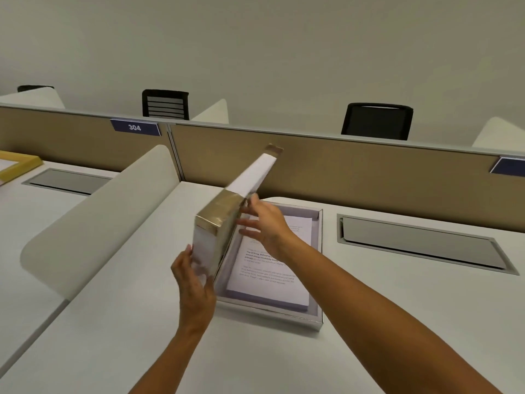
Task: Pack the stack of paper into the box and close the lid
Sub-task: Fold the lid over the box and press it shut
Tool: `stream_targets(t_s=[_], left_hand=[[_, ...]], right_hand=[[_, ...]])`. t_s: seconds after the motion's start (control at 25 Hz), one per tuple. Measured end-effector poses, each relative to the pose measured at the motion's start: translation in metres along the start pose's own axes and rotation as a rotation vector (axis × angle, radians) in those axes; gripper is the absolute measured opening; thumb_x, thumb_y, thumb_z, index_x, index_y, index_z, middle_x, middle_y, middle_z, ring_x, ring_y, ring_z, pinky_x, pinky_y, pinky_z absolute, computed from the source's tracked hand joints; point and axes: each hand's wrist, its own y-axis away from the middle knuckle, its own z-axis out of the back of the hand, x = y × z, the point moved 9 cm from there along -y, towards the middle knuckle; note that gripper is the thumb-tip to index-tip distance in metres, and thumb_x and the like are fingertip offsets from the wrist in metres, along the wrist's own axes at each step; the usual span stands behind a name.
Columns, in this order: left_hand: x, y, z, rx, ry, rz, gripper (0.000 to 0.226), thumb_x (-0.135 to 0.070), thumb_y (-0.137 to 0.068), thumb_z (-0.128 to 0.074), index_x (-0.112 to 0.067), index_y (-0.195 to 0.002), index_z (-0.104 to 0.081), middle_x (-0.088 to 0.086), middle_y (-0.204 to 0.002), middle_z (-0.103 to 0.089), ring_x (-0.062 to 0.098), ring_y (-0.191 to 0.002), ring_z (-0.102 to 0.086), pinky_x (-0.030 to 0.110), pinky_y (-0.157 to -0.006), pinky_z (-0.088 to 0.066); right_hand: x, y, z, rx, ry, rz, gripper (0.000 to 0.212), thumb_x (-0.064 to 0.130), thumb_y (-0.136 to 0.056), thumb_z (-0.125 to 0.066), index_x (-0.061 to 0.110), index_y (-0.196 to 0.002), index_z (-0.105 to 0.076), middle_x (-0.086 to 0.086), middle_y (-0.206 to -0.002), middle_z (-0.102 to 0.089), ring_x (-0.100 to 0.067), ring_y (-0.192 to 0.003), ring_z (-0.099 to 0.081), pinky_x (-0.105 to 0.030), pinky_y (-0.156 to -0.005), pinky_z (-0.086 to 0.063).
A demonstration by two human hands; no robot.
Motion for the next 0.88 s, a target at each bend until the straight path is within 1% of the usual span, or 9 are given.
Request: stream_targets(t_s=[0.08,0.16,0.28,0.36,0.48,0.56,0.68,0.8,0.88], left_hand=[[-0.013,0.008,-0.009,0.012,-0.077,-0.096,0.077,0.008,-0.077,-0.072,-0.006,-0.141,-0.032,0.011,-0.139,-0.031,0.036,-0.128,-0.045,0.048,-0.096,-0.049],[-0.02,0.014,-0.015,0.02,-0.121,-0.15,0.076,0.007,-0.076,-0.073,-0.012,-0.139,-0.034,0.006,-0.135,-0.033,0.025,-0.126,-0.042,0.044,-0.095,-0.048],[-0.028,0.027,-0.032,0.098,-0.207,-0.25,0.08,0.011,-0.071,-0.076,-0.017,-0.134,-0.036,0.007,-0.131,-0.037,0.022,-0.12,-0.043,0.049,-0.092,-0.052],[-0.03,0.039,-0.047,0.196,-0.278,-0.313,0.084,0.007,-0.068,-0.081,-0.018,-0.134,-0.036,0.008,-0.132,-0.039,0.024,-0.118,-0.045,0.051,-0.09,-0.054],[-0.023,0.047,-0.059,0.396,-0.267,-0.371,0.072,-0.029,-0.077,-0.079,-0.018,-0.136,-0.039,0.007,-0.136,-0.047,0.022,-0.123,-0.045,0.043,-0.099,-0.049],[-0.015,0.042,-0.059,0.533,-0.234,-0.356,0.063,-0.057,-0.086,-0.058,-0.024,-0.138,-0.042,-0.001,-0.141,-0.048,0.014,-0.129,-0.042,0.036,-0.104,-0.043],[0.009,0.013,-0.055,0.573,-0.244,-0.207,0.064,-0.068,-0.09,-0.035,-0.026,-0.137,-0.047,-0.006,-0.145,-0.044,0.014,-0.135,-0.037,0.039,-0.108,-0.038],[0.059,-0.022,-0.055,0.507,-0.307,0.255,0.071,-0.061,-0.088,-0.044,-0.015,-0.142,-0.041,0.012,-0.151,-0.041,0.032,-0.136,-0.041,0.049,-0.107,-0.039],[0.088,-0.025,-0.061,0.577,-0.337,0.529,0.071,-0.057,-0.093,-0.044,-0.013,-0.148,-0.03,0.015,-0.155,-0.035,0.037,-0.138,-0.04,0.053,-0.109,-0.036]], right_hand=[[0.006,0.005,0.013,-0.099,-0.159,0.004,0.041,0.047,-0.1,-0.044,0.015,-0.119,-0.062,-0.008,-0.111,-0.072,-0.022,-0.093,-0.073,-0.033,-0.07,-0.062],[0.008,0.008,0.033,-0.203,-0.277,-0.014,0.034,0.047,-0.1,-0.043,0.019,-0.104,-0.062,-0.006,-0.098,-0.075,-0.023,-0.09,-0.074,-0.034,-0.067,-0.063],[0.003,0.013,0.059,-0.293,-0.308,-0.09,0.026,0.045,-0.098,-0.051,0.021,-0.102,-0.061,-0.007,-0.104,-0.072,-0.027,-0.098,-0.07,-0.043,-0.083,-0.06],[-0.006,0.016,0.079,-0.363,-0.163,-0.146,0.023,0.041,-0.094,-0.059,0.021,-0.106,-0.061,-0.007,-0.109,-0.07,-0.027,-0.097,-0.066,-0.044,-0.085,-0.056],[-0.018,0.024,0.106,-0.445,-0.012,-0.182,0.022,0.042,-0.09,-0.066,0.024,-0.102,-0.059,-0.005,-0.113,-0.067,-0.027,-0.098,-0.063,-0.047,-0.091,-0.053],[-0.026,0.029,0.118,-0.469,-0.019,-0.213,0.043,0.053,-0.084,-0.067,0.026,-0.115,-0.055,-0.003,-0.119,-0.063,-0.03,-0.104,-0.061,-0.048,-0.092,-0.051],[-0.036,0.033,0.132,-0.496,0.039,-0.255,0.064,0.065,-0.077,-0.066,0.027,-0.126,-0.047,-0.001,-0.118,-0.057,-0.029,-0.104,-0.058,-0.051,-0.092,-0.048],[-0.047,0.033,0.146,-0.517,0.124,-0.263,0.055,0.058,-0.078,-0.07,0.022,-0.116,-0.054,-0.001,-0.111,-0.064,-0.023,-0.087,-0.06,-0.045,-0.081,-0.049],[-0.056,0.033,0.156,-0.526,0.144,-0.27,0.047,0.05,-0.081,-0.072,0.02,-0.114,-0.058,-0.005,-0.109,-0.067,-0.025,-0.09,-0.062,-0.043,-0.08,-0.052]])
